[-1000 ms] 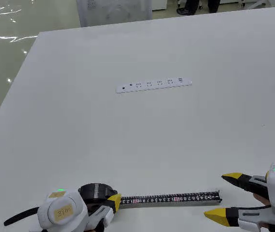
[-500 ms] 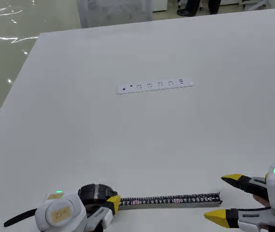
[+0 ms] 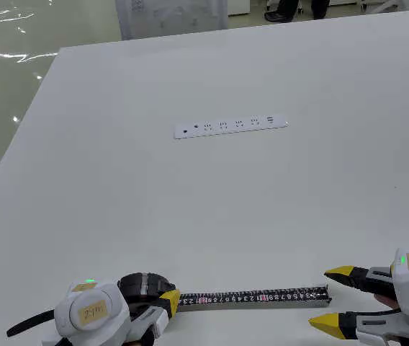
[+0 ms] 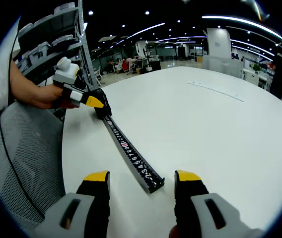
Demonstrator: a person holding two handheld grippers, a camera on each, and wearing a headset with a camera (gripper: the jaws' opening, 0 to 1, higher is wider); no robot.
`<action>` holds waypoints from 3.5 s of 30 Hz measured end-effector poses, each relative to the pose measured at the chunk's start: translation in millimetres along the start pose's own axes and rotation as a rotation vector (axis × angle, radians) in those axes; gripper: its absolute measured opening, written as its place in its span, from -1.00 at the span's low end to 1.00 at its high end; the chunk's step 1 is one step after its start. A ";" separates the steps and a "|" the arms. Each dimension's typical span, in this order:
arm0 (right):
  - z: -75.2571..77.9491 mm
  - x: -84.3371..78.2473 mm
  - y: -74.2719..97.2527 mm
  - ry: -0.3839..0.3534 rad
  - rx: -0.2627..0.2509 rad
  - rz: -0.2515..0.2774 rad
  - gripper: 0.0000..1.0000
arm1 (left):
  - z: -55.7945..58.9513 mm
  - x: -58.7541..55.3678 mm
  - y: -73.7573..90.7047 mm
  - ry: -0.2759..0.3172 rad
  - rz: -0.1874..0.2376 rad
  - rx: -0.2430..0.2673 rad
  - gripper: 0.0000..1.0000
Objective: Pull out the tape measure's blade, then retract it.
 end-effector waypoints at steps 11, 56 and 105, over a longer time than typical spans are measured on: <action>5.7 -7.4 -2.0 0.064 0.052 -0.020 -0.33 | -0.2 -0.1 0.5 0.002 -0.001 0.001 0.21; 15.5 -14.9 -5.4 0.171 0.089 -0.003 -0.73 | 0.4 -0.1 -0.5 0.015 0.000 0.012 0.22; -16.1 19.2 -58.4 0.128 0.191 0.099 -0.75 | -2.2 0.3 0.3 0.047 -0.041 0.001 0.17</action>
Point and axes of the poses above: the centre of the closed fingertips' face, and the gripper's own axes: y roughly backward along the fingers, z roughly to its right, x roughly out of its top, the point moved 5 cm from there along y, roughly backward along the fingers, and after that the axes turned 7 degrees about z, right-handed, at the moved point
